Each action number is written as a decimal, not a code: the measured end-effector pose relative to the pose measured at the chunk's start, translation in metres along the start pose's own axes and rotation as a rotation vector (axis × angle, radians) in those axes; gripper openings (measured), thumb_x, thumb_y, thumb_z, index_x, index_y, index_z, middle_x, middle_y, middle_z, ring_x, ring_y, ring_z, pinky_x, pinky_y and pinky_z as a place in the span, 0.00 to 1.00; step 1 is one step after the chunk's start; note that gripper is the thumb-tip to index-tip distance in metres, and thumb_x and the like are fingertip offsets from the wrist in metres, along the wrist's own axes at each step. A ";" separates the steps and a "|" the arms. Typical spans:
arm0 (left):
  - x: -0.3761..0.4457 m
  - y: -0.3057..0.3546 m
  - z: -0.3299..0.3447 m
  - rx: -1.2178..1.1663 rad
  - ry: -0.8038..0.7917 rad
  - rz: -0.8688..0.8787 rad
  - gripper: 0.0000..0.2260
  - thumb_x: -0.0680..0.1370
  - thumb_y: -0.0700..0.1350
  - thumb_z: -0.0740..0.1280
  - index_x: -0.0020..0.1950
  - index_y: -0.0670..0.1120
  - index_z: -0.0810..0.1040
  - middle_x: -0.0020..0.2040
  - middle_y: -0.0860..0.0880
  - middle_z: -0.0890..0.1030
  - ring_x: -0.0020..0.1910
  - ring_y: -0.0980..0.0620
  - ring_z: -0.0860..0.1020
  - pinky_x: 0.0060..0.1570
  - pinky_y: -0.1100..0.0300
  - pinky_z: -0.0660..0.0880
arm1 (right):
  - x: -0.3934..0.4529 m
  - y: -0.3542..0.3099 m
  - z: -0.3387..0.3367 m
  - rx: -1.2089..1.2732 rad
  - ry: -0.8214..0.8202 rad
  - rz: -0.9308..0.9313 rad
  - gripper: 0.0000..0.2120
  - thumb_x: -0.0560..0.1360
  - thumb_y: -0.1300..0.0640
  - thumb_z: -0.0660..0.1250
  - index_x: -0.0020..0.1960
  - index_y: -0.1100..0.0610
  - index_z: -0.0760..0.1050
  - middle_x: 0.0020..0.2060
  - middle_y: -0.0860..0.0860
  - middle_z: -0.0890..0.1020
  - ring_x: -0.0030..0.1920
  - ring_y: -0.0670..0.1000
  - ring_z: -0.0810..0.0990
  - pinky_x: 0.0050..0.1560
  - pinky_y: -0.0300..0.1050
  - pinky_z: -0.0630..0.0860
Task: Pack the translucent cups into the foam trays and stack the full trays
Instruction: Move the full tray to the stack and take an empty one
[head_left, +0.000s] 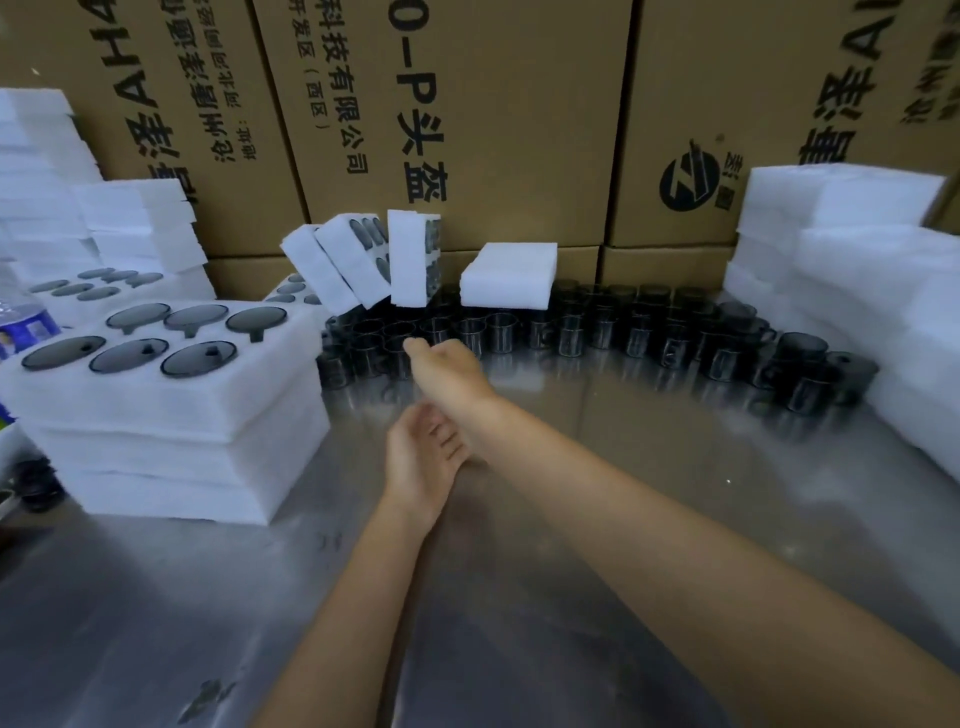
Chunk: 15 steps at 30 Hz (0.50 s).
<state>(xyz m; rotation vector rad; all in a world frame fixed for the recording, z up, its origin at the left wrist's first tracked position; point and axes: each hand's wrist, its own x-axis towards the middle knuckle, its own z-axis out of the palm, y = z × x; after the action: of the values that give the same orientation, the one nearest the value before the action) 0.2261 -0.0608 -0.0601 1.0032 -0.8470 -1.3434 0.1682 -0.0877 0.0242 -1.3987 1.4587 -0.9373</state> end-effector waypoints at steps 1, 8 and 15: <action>0.000 -0.001 0.005 0.002 0.014 -0.006 0.19 0.84 0.47 0.54 0.69 0.38 0.72 0.61 0.40 0.80 0.57 0.43 0.80 0.57 0.50 0.77 | -0.001 0.007 -0.015 0.011 0.035 -0.006 0.17 0.81 0.45 0.57 0.38 0.54 0.67 0.47 0.58 0.74 0.48 0.56 0.75 0.54 0.53 0.72; -0.024 -0.019 0.053 0.289 -0.034 0.064 0.11 0.82 0.38 0.59 0.59 0.43 0.80 0.54 0.44 0.84 0.47 0.50 0.83 0.44 0.61 0.80 | -0.012 0.058 -0.127 -0.201 0.214 0.046 0.09 0.81 0.50 0.60 0.52 0.56 0.71 0.60 0.56 0.75 0.61 0.57 0.75 0.62 0.48 0.71; -0.044 -0.057 0.153 0.432 -0.250 0.042 0.11 0.81 0.34 0.60 0.57 0.42 0.80 0.50 0.47 0.83 0.44 0.56 0.82 0.42 0.68 0.76 | -0.040 0.079 -0.258 -0.415 0.316 0.087 0.18 0.81 0.48 0.60 0.65 0.58 0.68 0.63 0.60 0.74 0.62 0.61 0.75 0.64 0.54 0.73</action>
<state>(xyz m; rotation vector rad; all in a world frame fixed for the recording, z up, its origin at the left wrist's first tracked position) 0.0606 -0.0280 -0.0545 1.1508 -1.3811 -1.2937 -0.1019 -0.0549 0.0377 -1.5102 2.0243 -0.8591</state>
